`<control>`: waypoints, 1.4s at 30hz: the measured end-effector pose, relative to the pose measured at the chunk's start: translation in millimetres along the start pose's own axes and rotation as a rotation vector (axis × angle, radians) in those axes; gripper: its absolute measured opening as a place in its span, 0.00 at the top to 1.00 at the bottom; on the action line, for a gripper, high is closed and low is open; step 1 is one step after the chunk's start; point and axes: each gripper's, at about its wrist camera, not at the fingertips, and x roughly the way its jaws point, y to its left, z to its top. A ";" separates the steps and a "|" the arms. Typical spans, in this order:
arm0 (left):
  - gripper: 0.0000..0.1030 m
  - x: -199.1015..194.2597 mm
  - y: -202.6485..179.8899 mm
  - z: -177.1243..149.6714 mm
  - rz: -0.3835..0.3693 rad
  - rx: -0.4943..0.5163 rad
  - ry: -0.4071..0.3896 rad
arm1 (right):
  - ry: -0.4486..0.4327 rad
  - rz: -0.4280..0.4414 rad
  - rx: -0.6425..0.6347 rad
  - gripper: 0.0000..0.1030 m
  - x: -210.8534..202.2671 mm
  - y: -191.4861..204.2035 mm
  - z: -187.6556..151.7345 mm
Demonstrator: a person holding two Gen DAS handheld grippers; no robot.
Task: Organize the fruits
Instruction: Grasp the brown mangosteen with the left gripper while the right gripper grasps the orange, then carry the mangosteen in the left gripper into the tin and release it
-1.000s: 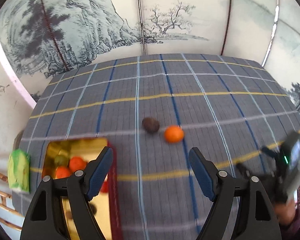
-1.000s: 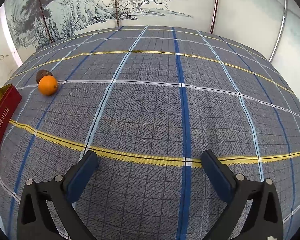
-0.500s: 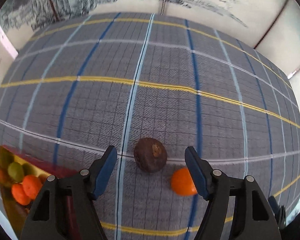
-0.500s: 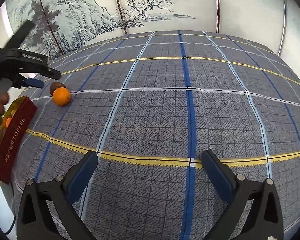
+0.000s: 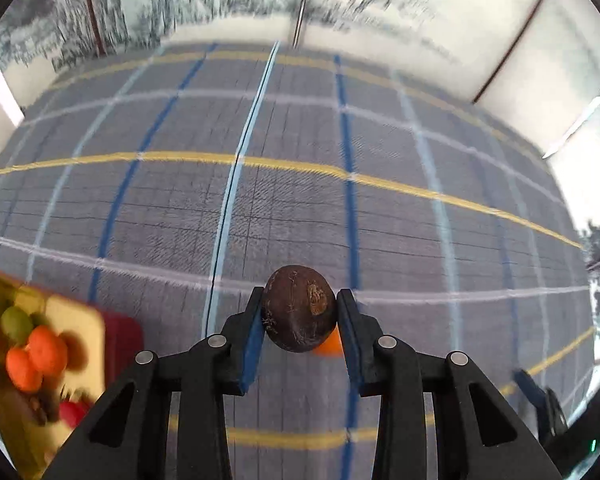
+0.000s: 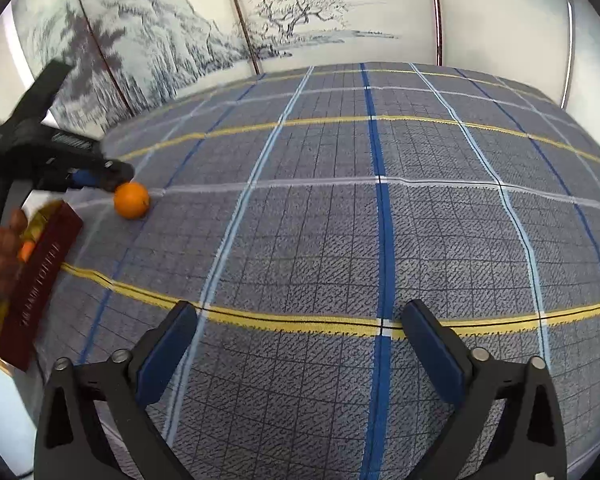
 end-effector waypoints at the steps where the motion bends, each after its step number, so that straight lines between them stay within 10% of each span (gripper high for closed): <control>1: 0.65 -12.1 -0.2 -6.8 -0.011 0.002 -0.023 | -0.011 0.036 0.007 0.24 -1.2 -1.8 0.8; 2: 0.65 -23.5 1.3 -13.0 -0.021 0.002 -0.042 | -0.008 0.096 0.013 0.38 -0.7 -0.7 2.7; 10: 0.65 -94.6 14.0 -75.6 -0.072 0.011 -0.099 | 0.024 0.325 -0.233 0.38 19.2 77.6 49.5; 22: 0.65 -163.1 78.1 -139.1 -0.018 -0.089 -0.125 | 0.124 0.230 -0.435 0.38 103.5 145.7 85.0; 26: 0.65 -178.8 97.4 -152.1 0.018 -0.108 -0.144 | 0.139 0.174 -0.479 0.67 112.8 154.8 83.5; 42: 0.65 -157.9 138.7 -180.5 0.094 -0.106 -0.171 | -0.078 0.125 -0.284 0.69 5.3 113.9 -0.1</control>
